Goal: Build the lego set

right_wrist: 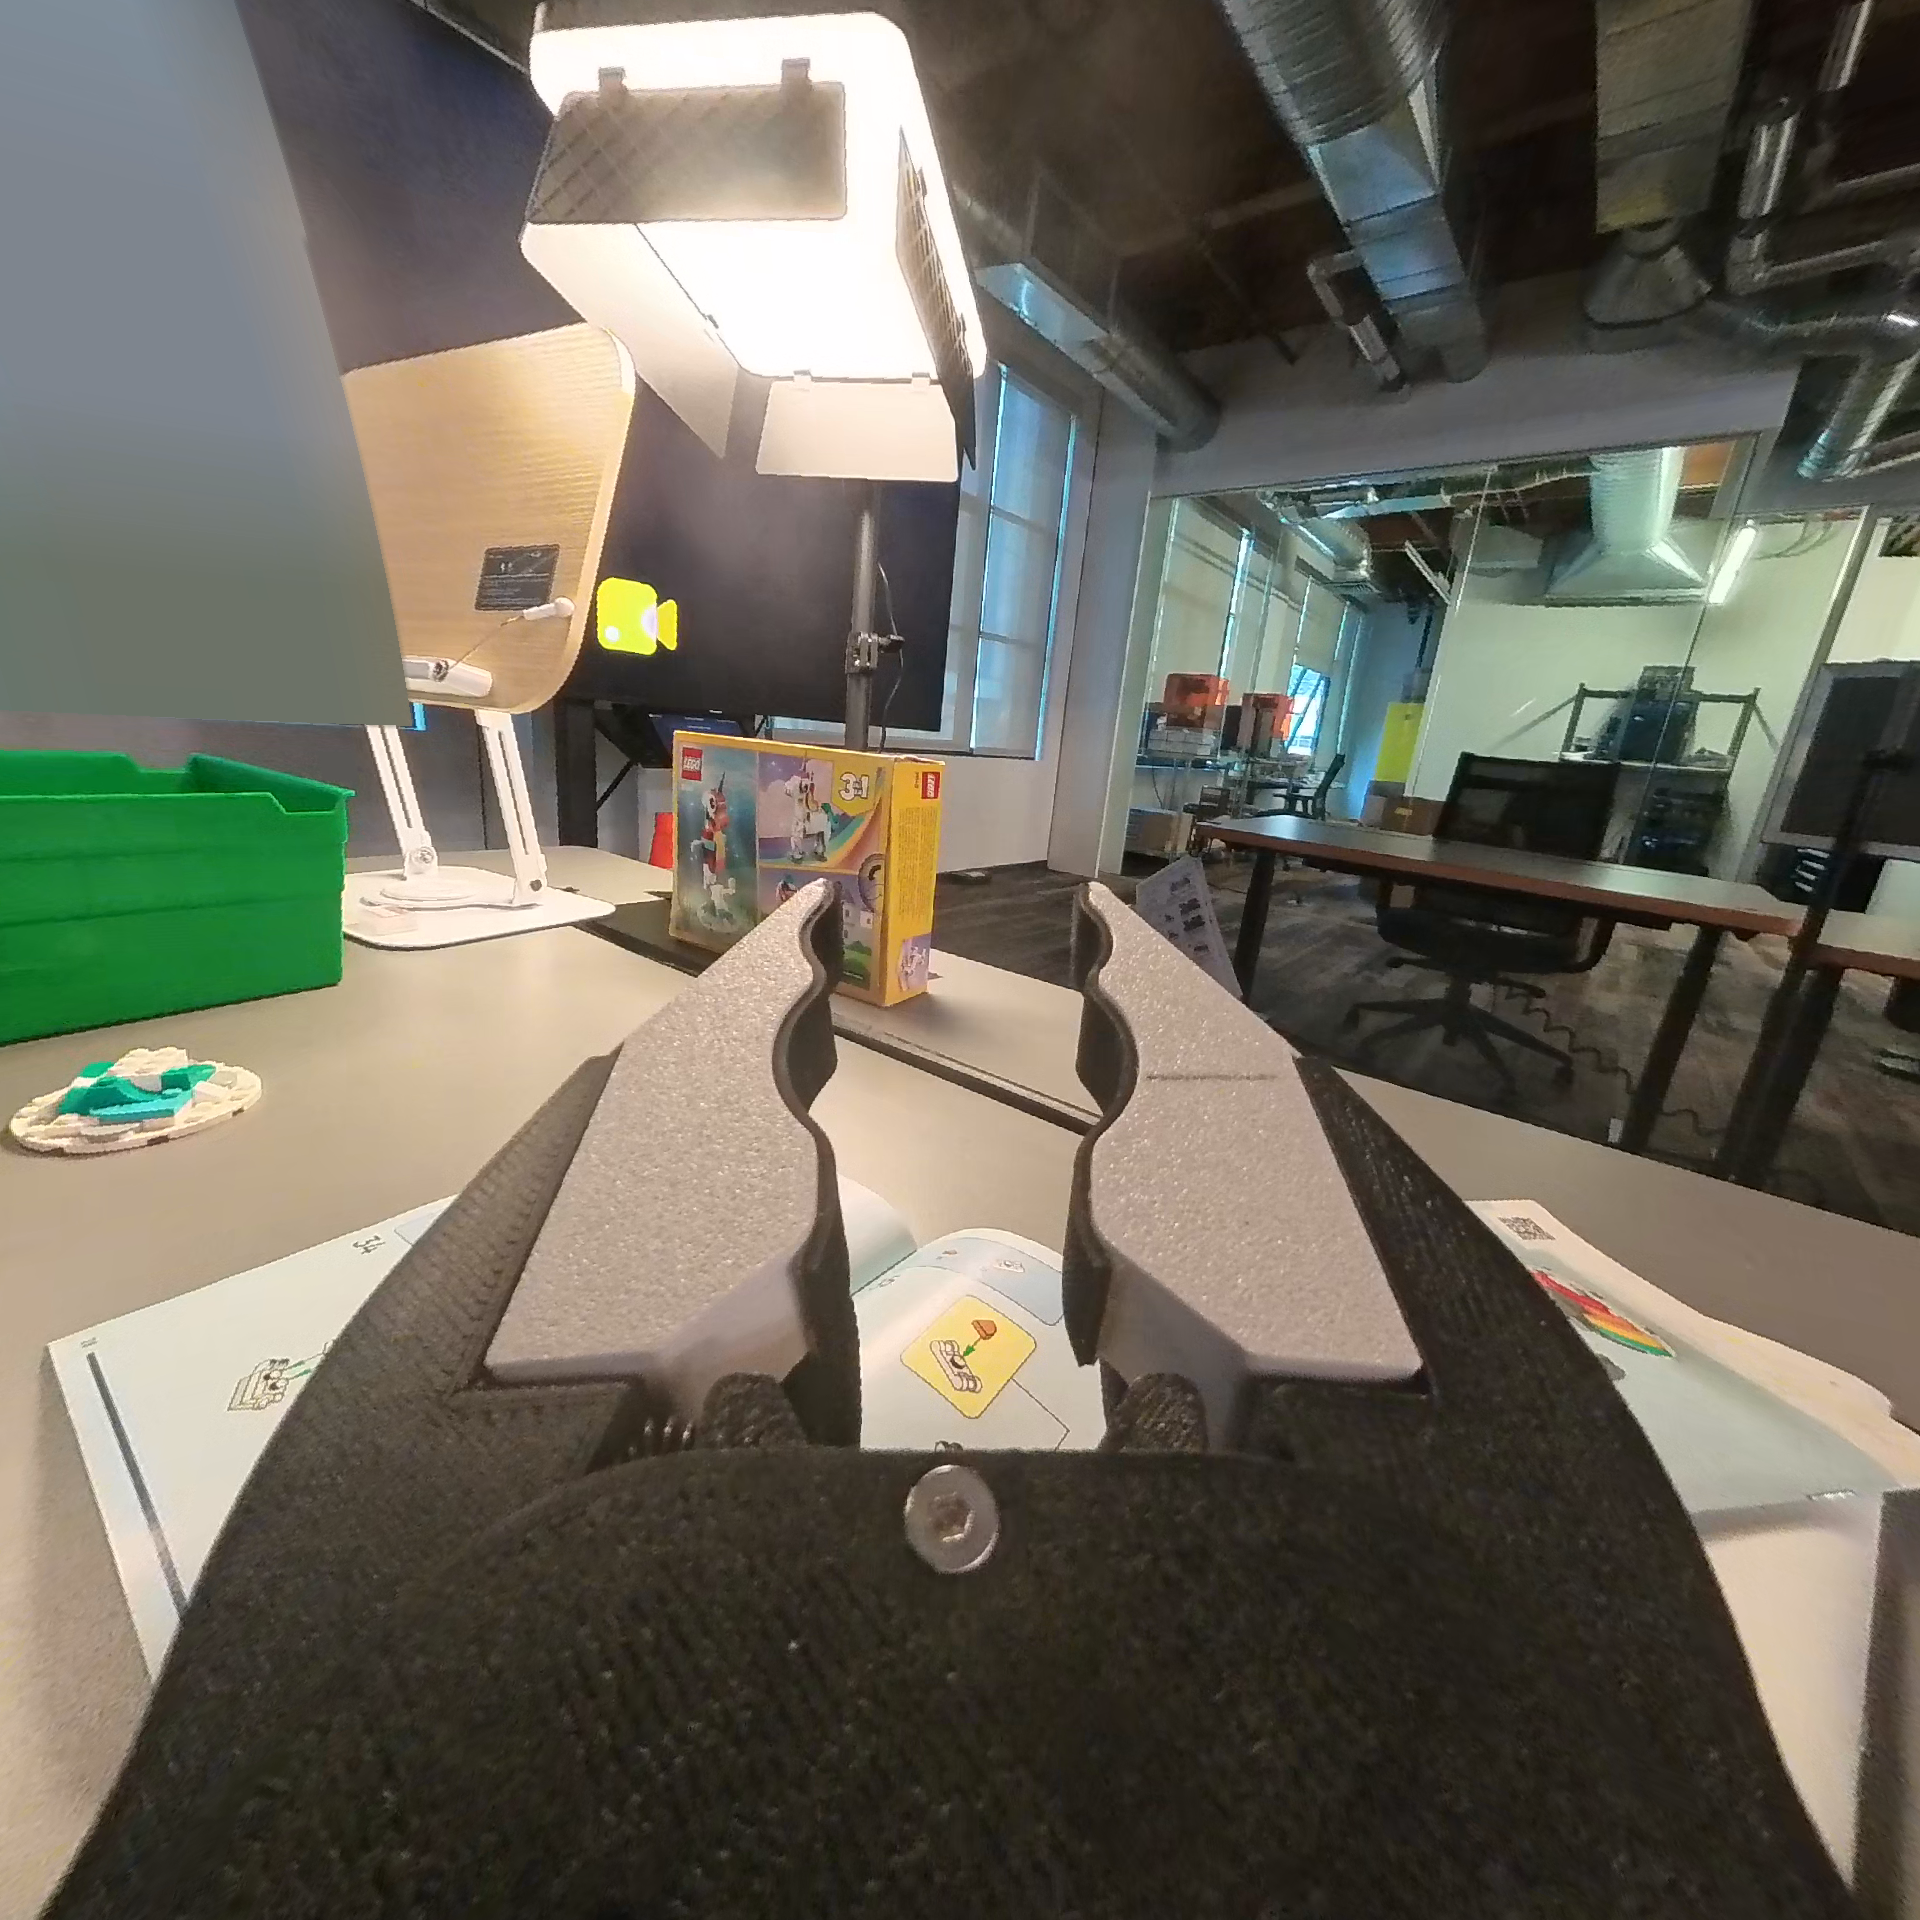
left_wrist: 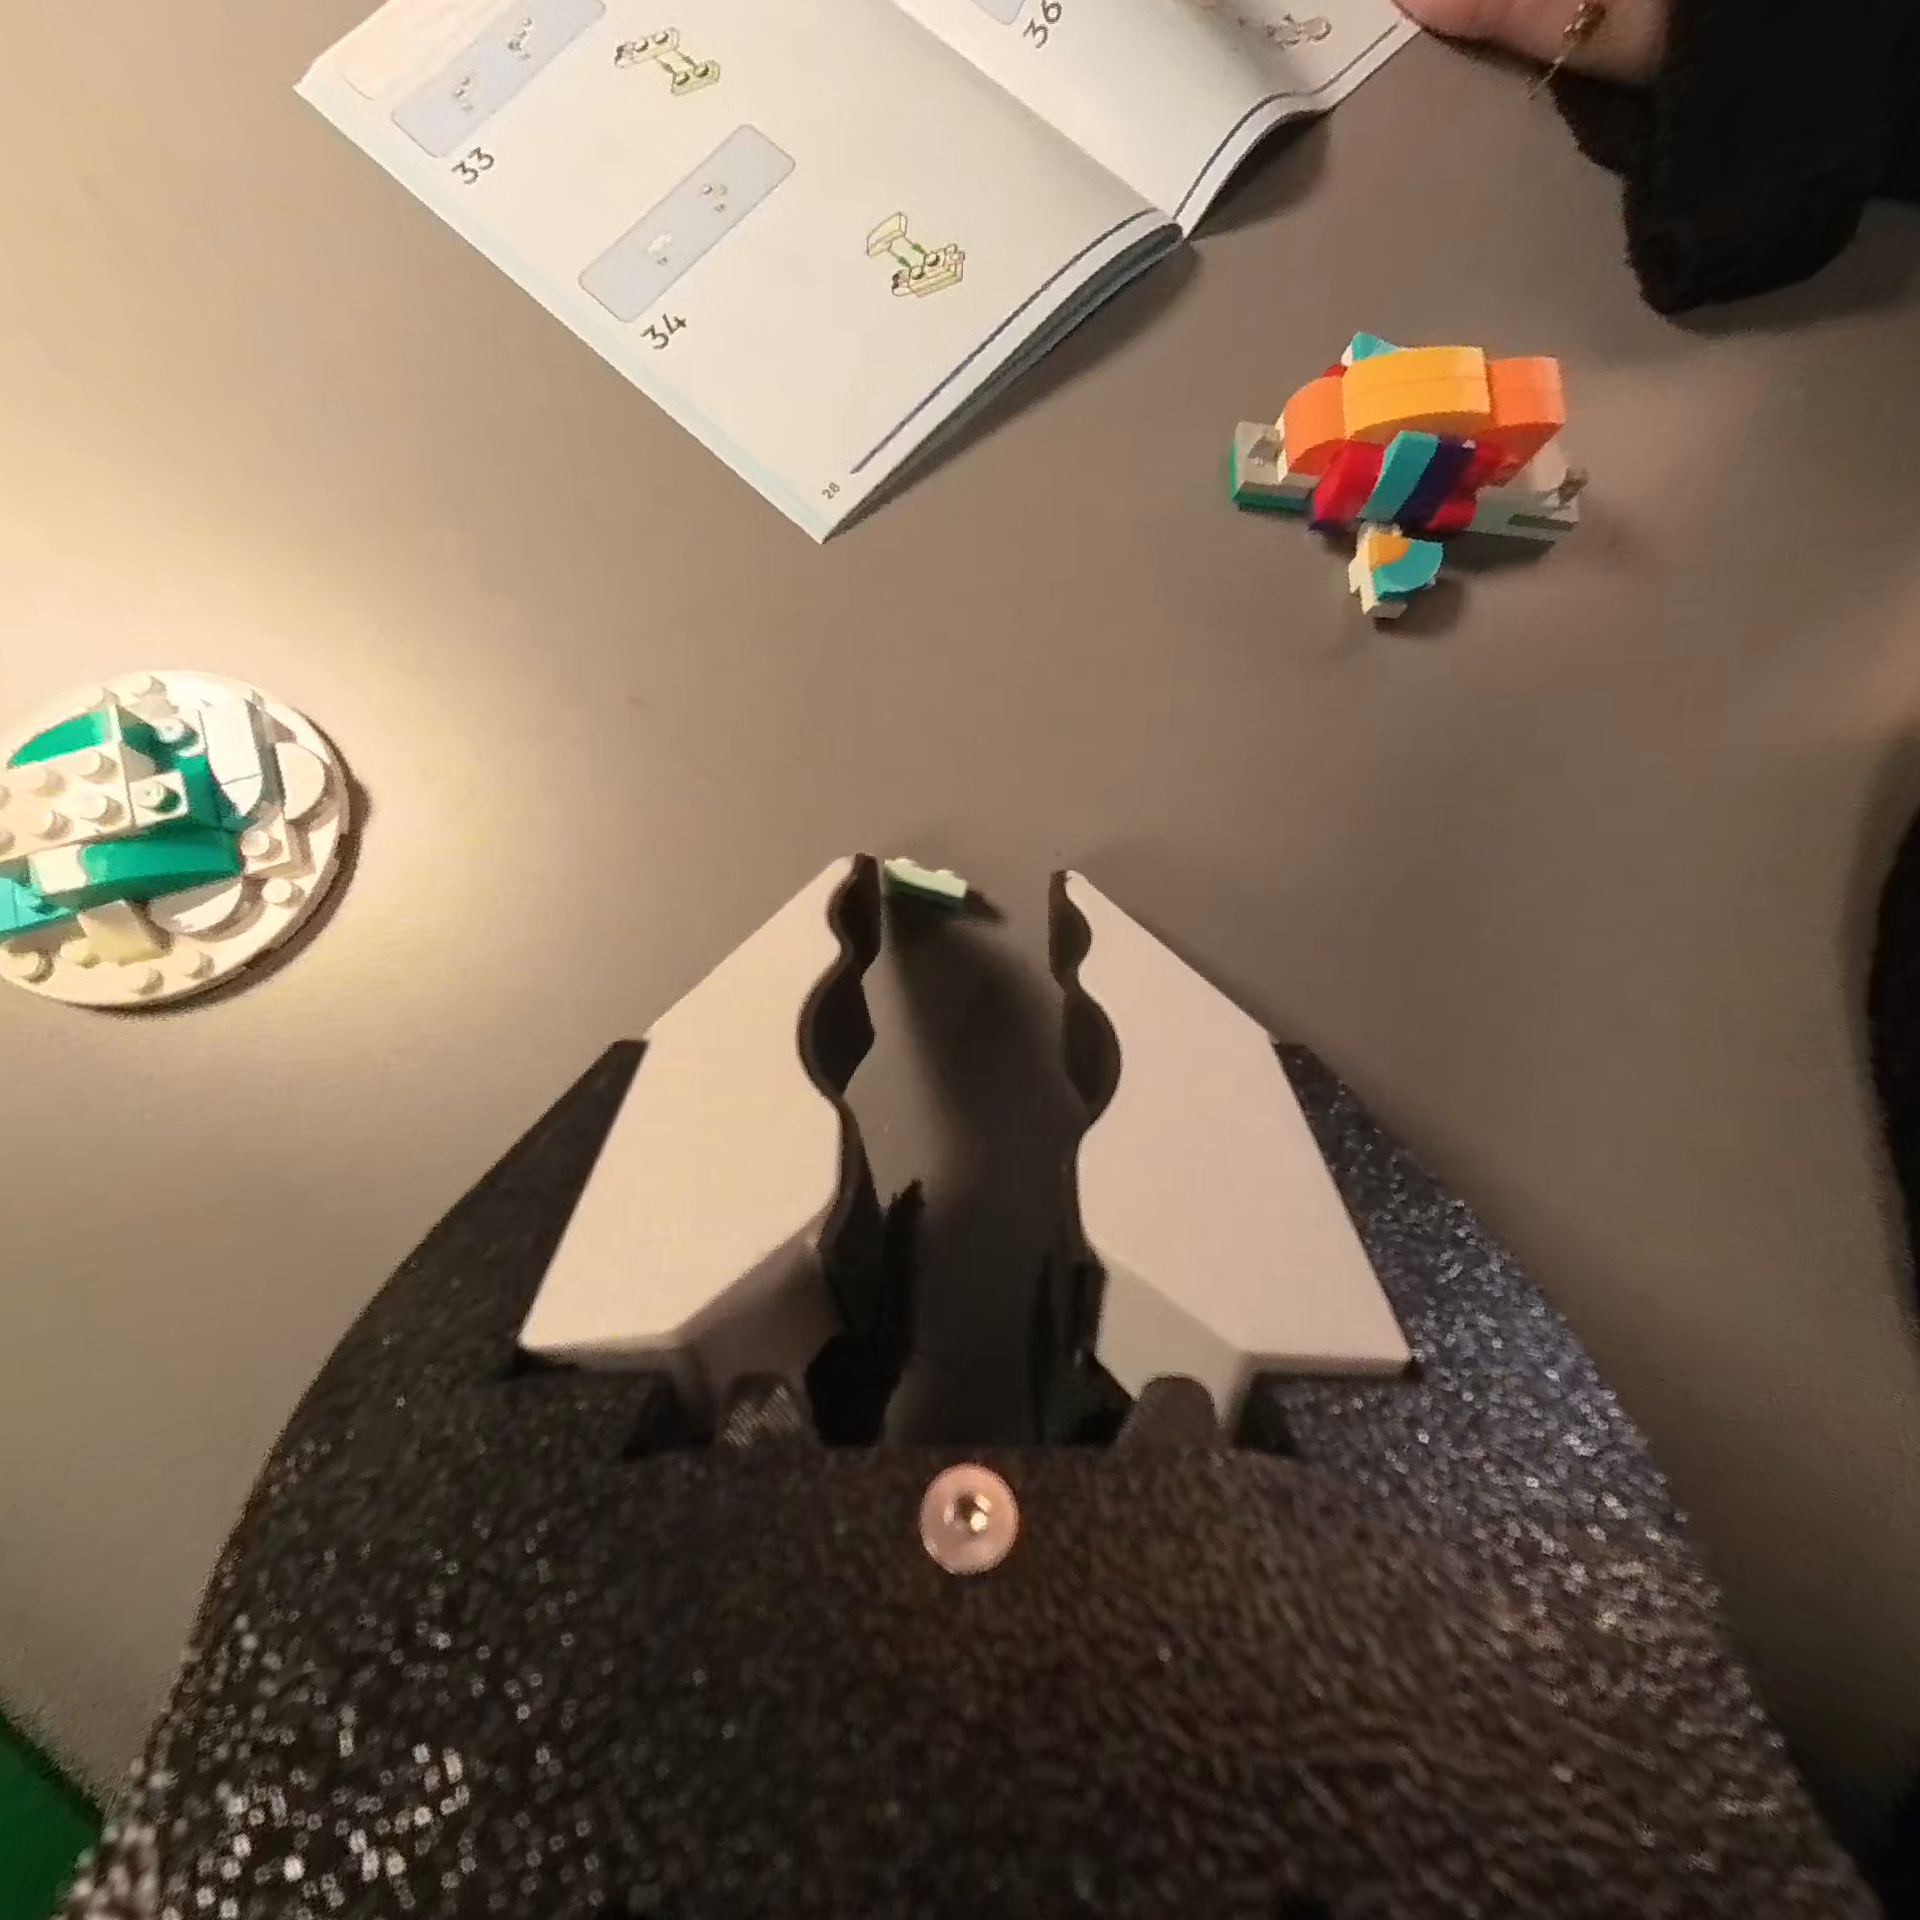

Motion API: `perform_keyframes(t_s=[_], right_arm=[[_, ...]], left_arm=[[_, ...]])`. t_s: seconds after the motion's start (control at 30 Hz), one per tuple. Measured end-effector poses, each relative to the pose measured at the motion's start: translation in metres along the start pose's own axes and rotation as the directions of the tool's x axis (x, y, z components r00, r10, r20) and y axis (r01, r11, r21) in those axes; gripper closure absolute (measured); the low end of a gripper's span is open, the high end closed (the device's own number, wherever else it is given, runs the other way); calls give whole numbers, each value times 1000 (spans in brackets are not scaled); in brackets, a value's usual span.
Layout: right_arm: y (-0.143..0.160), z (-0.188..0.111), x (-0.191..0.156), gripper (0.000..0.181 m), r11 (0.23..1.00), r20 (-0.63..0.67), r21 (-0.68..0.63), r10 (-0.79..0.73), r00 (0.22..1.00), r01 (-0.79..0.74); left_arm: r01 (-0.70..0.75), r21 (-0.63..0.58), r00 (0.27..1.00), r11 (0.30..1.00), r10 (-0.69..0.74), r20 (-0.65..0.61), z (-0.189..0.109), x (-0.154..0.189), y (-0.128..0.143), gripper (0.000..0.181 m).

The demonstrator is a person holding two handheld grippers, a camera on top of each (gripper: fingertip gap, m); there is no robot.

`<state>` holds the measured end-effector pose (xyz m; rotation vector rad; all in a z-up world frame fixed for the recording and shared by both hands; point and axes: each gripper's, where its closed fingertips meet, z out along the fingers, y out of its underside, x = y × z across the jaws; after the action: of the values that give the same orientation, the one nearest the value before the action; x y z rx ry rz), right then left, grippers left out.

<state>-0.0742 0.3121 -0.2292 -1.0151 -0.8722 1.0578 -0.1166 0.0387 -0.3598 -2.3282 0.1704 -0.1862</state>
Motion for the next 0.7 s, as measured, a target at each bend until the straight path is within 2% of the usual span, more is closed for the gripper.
perform_keyframes(t_s=[0.27,0.37,0.5,0.7], right_arm=[[0,0,0,138,1000,2,1,3,1000,-3],[0,0,0,138,1000,3,0,1,1000,-1],[0,0,0,138,1000,2,1,3,1000,-3],[0,0,0,138,1000,4,1,1,1000,-1]], left_arm=[[-53,-36,998,998,54,15,0,0,6,156],[-84,2,996,996,84,25,-4,1,-1,156],[-212,60,977,975,211,24,-8,14,-14,159],[-243,-23,970,970,244,18,0,14,1,157]])
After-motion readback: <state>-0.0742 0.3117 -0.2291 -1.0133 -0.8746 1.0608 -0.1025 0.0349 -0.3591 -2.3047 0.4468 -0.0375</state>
